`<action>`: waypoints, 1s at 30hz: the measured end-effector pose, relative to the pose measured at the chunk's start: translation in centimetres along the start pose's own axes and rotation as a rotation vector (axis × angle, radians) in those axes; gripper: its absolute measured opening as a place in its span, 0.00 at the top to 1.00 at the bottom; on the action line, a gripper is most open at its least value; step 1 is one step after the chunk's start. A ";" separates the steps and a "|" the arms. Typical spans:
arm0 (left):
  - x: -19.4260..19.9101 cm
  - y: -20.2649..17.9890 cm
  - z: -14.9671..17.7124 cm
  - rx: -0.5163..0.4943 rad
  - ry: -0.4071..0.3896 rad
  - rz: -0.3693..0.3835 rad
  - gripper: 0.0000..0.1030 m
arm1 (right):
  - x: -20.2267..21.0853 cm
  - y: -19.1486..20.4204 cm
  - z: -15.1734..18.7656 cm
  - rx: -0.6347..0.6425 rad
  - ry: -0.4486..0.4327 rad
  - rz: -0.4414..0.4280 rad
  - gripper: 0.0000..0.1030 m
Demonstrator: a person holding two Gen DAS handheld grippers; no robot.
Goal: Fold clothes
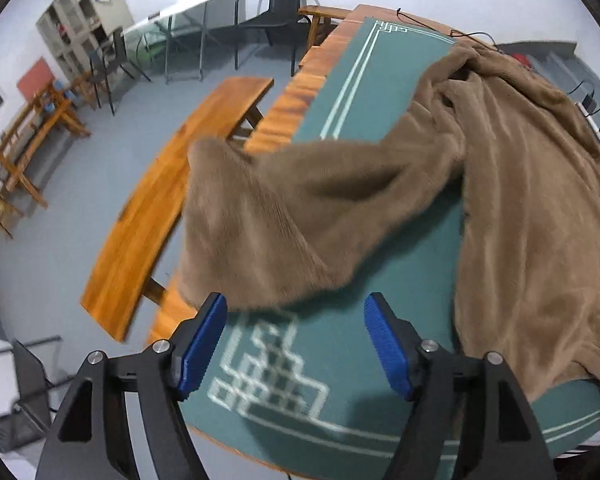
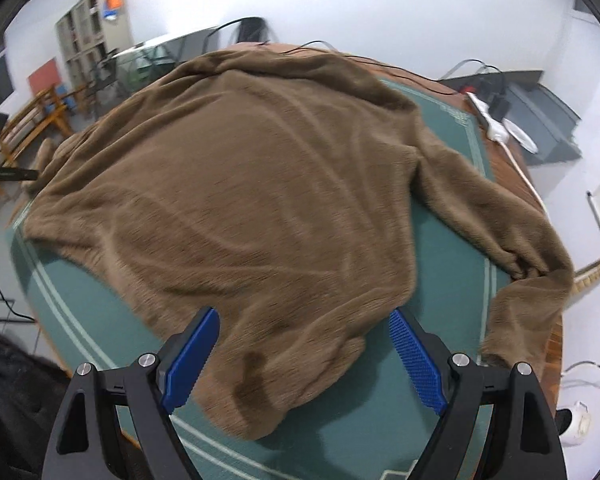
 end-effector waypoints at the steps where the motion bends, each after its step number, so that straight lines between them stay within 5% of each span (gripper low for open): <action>1: 0.3 -0.2 0.7 0.002 -0.009 0.020 0.27 | -0.1 0.5 0.2 0.008 0.005 -0.018 0.14; 9: 2.6 -4.9 5.0 -0.168 0.022 0.215 0.22 | -0.9 3.4 1.9 0.077 0.040 -0.097 0.14; 15: 2.5 -9.0 7.9 -0.311 0.070 0.270 0.22 | -1.3 3.9 2.0 0.089 0.036 -0.107 0.14; 25: -0.1 -9.1 3.7 -0.090 -0.057 0.192 0.28 | -2.2 3.7 2.5 0.078 0.060 -0.087 0.14; 30: 2.2 -10.8 0.6 -0.090 -0.183 0.170 0.28 | -2.1 3.5 3.0 0.051 0.058 -0.064 0.14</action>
Point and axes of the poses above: each gripper's, at about its wrist camera, not at the fingertips, and x roughly against the way its jaws point, y to its left, z to its underside, the point moved 5 cm from there along -x, roughly the way its jaws point, and after that the axes turned 3 degrees about y, right-handed, at the moved point
